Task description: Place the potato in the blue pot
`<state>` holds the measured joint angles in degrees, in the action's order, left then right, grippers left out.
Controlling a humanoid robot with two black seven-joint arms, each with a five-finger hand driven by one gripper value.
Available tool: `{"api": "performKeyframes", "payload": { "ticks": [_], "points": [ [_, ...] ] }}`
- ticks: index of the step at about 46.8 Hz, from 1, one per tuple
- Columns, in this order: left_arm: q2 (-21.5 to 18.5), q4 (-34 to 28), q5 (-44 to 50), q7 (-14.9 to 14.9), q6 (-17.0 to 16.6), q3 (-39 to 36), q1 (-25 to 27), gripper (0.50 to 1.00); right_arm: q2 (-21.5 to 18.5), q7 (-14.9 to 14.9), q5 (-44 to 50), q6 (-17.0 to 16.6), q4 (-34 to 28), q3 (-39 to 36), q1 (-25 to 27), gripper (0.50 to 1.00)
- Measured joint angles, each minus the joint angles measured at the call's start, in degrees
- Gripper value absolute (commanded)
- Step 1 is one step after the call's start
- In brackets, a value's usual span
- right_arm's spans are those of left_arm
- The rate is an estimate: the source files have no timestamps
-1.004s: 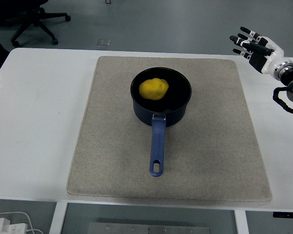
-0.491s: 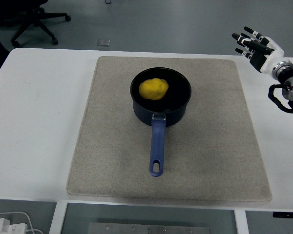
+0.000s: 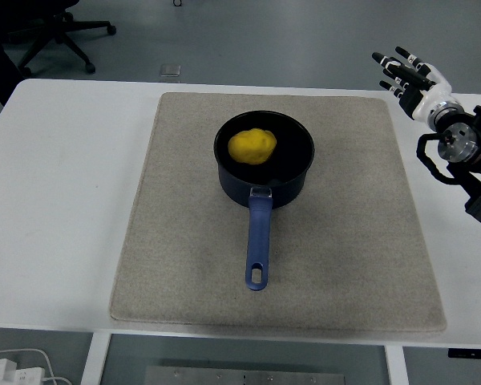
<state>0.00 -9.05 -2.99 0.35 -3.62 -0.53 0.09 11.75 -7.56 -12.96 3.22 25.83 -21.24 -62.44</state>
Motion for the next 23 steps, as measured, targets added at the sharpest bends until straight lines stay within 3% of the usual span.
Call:
{"api": "performKeyframes", "payload": {
  "ticks": [23],
  "points": [
    [0.0, -0.17, 0.0, 0.0, 0.02, -0.05, 0.0, 0.996, -0.45, -0.75, 0.18, -1.03, 0.26, -0.33, 0.91, 0.932]
  ]
}}
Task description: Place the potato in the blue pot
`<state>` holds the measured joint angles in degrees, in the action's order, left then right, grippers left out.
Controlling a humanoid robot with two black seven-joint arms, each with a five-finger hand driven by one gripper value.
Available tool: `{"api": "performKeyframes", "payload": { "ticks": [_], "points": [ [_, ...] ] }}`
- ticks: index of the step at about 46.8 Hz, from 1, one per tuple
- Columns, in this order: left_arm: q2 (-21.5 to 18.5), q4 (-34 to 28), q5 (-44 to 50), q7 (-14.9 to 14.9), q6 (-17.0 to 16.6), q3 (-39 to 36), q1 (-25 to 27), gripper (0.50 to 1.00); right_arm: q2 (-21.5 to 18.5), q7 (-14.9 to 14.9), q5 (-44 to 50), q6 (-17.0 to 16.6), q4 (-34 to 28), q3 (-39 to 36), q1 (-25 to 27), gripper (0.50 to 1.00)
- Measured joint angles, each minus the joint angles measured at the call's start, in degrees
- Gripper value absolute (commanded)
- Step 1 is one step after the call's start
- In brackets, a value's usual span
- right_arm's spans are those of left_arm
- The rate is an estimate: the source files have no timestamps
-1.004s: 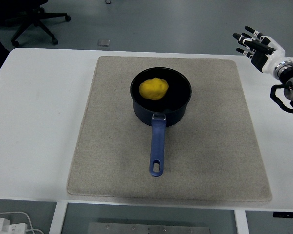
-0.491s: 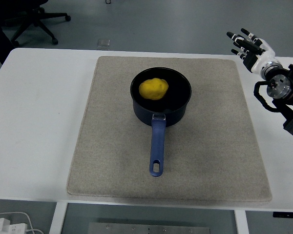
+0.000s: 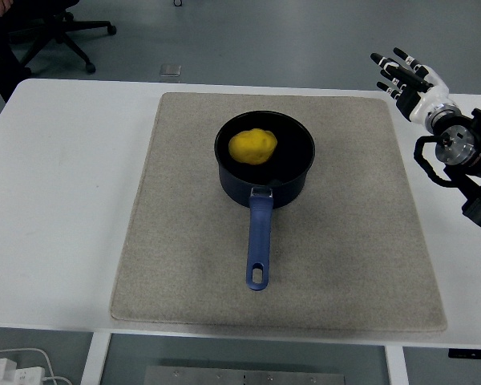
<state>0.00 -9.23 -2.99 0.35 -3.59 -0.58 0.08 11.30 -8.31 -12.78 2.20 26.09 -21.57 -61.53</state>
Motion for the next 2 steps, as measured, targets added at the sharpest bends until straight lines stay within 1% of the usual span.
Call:
{"api": "performKeyframes", "payload": {
  "ticks": [2],
  "points": [
    [0.0, 0.0, 0.0, 0.0, 0.0, 0.02, 0.0, 0.996, -0.03, -0.58, 0.0, 0.0, 0.01, -0.05, 0.04, 0.932]
  ]
}}
